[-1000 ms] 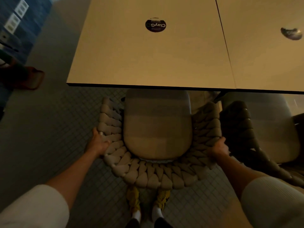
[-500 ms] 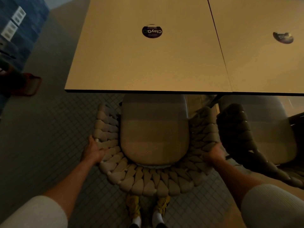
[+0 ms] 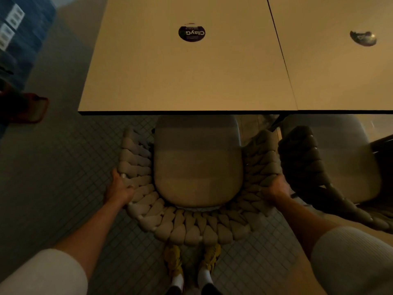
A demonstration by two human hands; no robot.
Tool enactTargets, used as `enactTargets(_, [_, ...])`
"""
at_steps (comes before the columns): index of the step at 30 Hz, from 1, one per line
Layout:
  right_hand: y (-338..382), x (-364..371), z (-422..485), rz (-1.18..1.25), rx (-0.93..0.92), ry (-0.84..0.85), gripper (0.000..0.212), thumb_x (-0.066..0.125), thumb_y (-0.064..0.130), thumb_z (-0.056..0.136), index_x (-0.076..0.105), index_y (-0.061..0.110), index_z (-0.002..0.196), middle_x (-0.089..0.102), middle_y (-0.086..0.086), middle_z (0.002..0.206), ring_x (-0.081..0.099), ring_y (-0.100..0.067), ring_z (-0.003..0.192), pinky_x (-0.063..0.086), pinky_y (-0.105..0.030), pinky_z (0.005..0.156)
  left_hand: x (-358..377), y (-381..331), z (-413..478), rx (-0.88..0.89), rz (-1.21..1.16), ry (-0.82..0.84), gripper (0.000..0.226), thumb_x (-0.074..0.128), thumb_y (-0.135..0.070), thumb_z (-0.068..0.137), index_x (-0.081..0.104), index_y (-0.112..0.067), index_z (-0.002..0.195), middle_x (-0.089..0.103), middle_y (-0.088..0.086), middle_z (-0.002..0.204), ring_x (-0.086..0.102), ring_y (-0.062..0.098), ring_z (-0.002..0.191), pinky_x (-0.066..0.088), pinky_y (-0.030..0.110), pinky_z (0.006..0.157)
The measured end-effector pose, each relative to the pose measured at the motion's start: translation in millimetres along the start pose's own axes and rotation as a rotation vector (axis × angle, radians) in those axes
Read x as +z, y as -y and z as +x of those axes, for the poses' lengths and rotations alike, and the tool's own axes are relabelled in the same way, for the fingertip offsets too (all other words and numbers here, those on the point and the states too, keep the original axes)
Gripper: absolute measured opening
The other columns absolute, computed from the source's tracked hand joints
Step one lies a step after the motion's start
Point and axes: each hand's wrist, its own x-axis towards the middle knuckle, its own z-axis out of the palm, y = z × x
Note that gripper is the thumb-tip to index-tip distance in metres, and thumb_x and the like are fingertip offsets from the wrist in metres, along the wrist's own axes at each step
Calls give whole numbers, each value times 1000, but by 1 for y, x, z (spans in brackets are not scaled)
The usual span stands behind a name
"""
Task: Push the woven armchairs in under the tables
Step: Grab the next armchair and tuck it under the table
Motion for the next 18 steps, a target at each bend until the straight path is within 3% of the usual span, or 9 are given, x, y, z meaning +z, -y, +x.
enactTargets(6, [4, -2, 1, 30, -40, 20, 94, 80, 23, 89, 22, 11, 161, 42, -26, 153, 48, -48, 136, 51, -53, 99, -2, 2, -1, -22, -4, -13, 84, 71, -18, 90, 19, -26, 156, 61, 28, 130, 62, 48, 113, 50, 48, 93])
enactTargets(14, [3, 1, -4, 3, -52, 17, 87, 76, 18, 92, 21, 4, 158, 39, -29, 153, 42, -47, 141, 43, -53, 110, -5, 10, 9, 17, -86, 28, 99, 80, -24, 87, 13, -24, 160, 54, 25, 145, 57, 46, 125, 47, 51, 105])
enactTargets(18, [1, 5, -5, 3, -37, 15, 87, 73, 16, 94, 17, 5, 159, 36, -29, 155, 40, -47, 142, 41, -53, 111, -5, 10, 11, 0, -84, 12, 95, 78, -21, 88, 16, -27, 159, 55, 25, 143, 57, 46, 125, 47, 51, 105])
